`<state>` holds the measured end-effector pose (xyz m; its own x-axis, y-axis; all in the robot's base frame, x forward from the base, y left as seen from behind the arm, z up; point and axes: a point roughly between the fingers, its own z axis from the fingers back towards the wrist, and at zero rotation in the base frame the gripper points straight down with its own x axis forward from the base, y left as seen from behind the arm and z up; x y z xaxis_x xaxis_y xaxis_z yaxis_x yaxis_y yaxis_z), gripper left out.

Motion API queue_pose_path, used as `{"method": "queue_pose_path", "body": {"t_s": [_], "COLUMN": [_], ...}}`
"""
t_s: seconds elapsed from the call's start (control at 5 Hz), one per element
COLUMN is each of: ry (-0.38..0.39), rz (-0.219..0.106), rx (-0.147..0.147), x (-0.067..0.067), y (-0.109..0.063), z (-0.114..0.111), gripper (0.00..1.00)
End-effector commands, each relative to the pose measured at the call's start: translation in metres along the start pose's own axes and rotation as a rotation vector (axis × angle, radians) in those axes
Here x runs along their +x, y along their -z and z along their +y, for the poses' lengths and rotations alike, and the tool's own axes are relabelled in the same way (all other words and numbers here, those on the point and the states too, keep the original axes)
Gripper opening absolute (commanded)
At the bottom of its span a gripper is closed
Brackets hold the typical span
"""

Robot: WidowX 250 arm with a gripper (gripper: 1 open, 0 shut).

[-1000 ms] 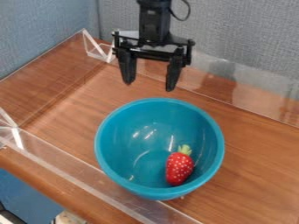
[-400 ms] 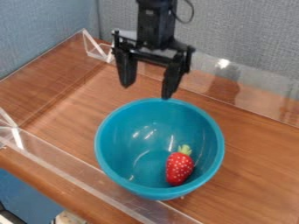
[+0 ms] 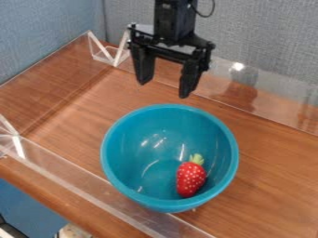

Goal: Put the strawberry in the blue bowl

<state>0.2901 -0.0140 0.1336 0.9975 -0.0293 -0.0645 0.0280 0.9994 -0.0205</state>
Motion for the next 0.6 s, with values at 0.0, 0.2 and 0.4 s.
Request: {"method": "queue_pose_path", "body": {"t_s": [0.0, 0.2, 0.4], "ry": [-0.025, -0.065, -0.101], "rz": [-0.064, -0.067, -0.070], "rx": [-0.002, -0.003, -0.004], "x": [0.0095, 0.0093, 0.0090], "y": [-0.0180, -0.0213, -0.0237], "z": [-0.0062, -0.0087, -0.0116], "gripper": [1.00, 1.00, 1.00]}}
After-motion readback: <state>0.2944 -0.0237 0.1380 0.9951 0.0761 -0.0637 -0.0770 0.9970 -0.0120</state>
